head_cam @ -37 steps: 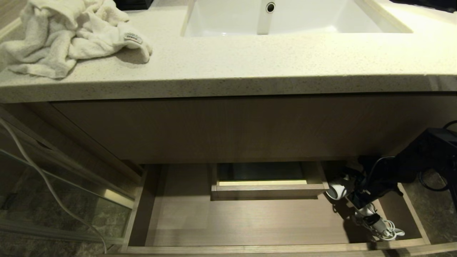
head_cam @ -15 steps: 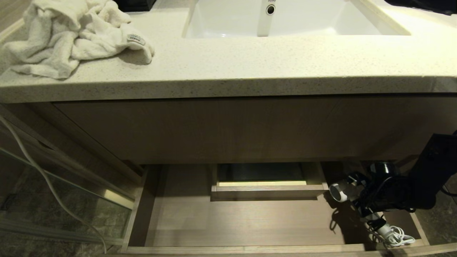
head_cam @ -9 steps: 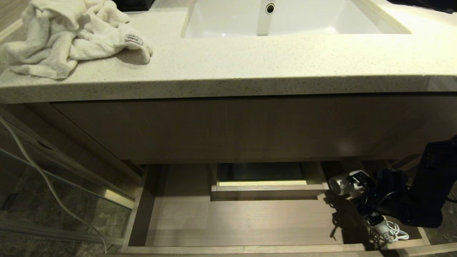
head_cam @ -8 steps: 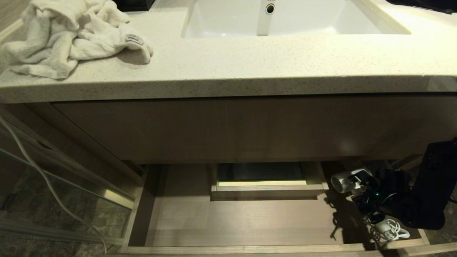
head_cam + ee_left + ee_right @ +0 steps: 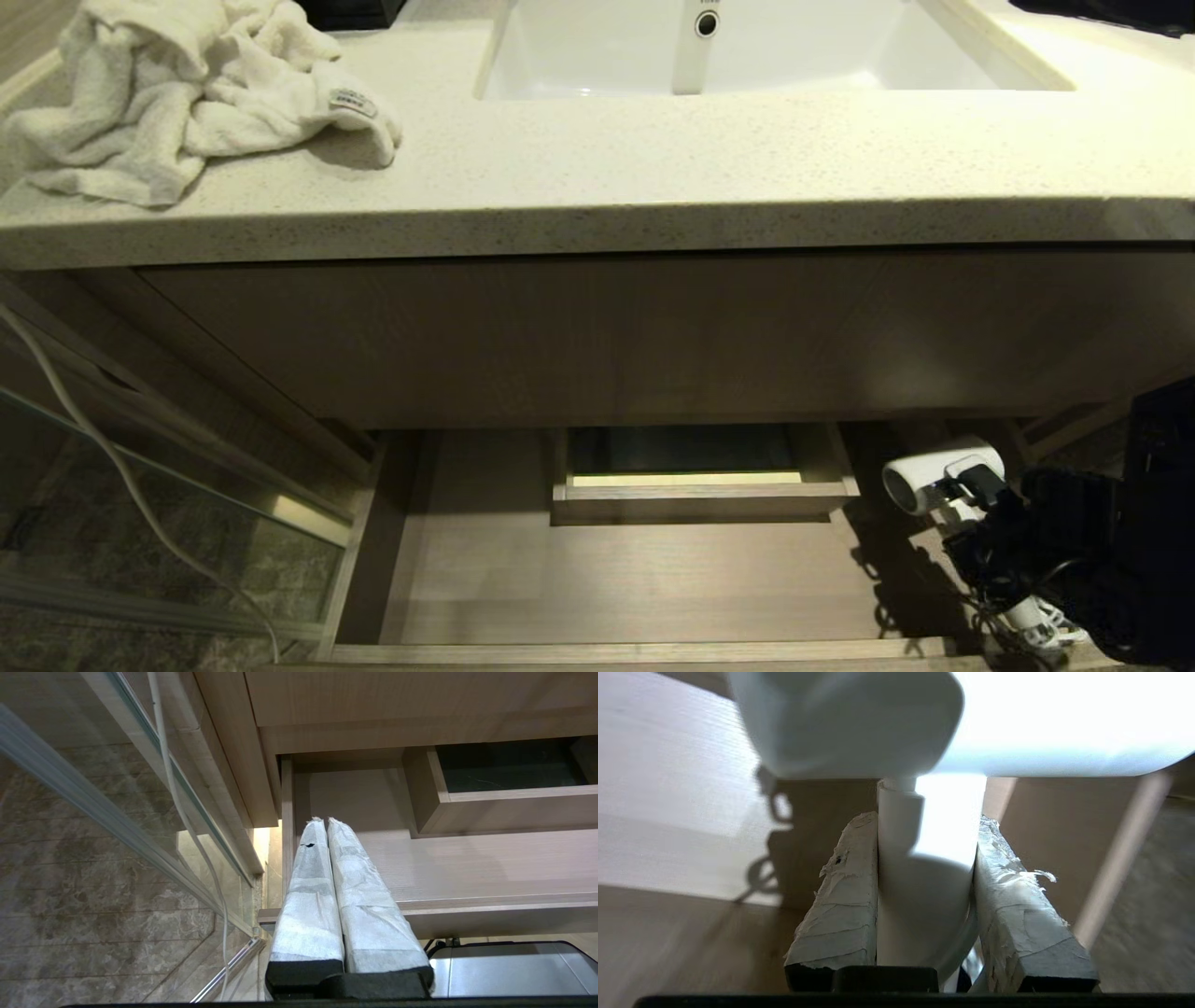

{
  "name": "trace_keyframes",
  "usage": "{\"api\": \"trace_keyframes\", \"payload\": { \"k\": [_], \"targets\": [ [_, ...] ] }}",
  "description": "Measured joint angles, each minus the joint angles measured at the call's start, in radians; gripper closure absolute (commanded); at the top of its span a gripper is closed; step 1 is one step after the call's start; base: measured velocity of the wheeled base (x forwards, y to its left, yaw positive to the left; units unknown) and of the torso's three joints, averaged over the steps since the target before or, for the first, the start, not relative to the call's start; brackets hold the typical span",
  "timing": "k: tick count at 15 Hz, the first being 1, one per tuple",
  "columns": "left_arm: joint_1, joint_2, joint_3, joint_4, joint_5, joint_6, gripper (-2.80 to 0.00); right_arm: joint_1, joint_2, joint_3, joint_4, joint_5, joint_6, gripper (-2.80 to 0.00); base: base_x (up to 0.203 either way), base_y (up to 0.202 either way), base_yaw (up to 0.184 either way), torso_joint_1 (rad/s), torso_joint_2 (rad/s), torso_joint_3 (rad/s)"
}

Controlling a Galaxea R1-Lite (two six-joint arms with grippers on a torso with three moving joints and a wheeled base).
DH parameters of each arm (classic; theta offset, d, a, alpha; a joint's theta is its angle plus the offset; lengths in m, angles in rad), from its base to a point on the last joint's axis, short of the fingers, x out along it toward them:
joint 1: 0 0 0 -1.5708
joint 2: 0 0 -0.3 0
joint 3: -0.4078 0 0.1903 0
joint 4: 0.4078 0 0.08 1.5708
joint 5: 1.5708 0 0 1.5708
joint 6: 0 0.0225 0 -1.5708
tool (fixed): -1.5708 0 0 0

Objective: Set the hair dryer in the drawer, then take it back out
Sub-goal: Take the hairdryer out

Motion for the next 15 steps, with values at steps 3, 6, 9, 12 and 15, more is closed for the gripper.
{"api": "trace_keyframes", "payload": {
  "k": [3,6,9,12,15],
  "targets": [
    [0.000,0.000,0.000,0.000,0.000,0.000,0.00,-0.001,-0.043,0.094,-0.033,0.002,0.006,0.00,0.000,0.000,0.000,0.000,0.00,0.000],
    [0.000,0.000,0.000,0.000,0.000,0.000,0.00,-0.002,-0.075,0.113,-0.080,-0.004,0.009,0.00,0.000,0.000,0.000,0.000,0.00,0.000],
    [0.000,0.000,0.000,0.000,0.000,0.000,0.00,-0.001,-0.105,0.129,-0.082,-0.005,0.009,0.00,0.000,0.000,0.000,0.000,0.00,0.000],
    [0.000,0.000,0.000,0.000,0.000,0.000,0.00,0.018,-0.143,0.087,-0.082,-0.020,0.009,0.00,0.000,0.000,0.000,0.000,0.00,0.000],
    [0.000,0.000,0.000,0.000,0.000,0.000,0.00,0.056,-0.223,0.131,-0.085,-0.046,0.011,0.00,0.000,0.000,0.000,0.000,0.00,0.000]
  ]
}}
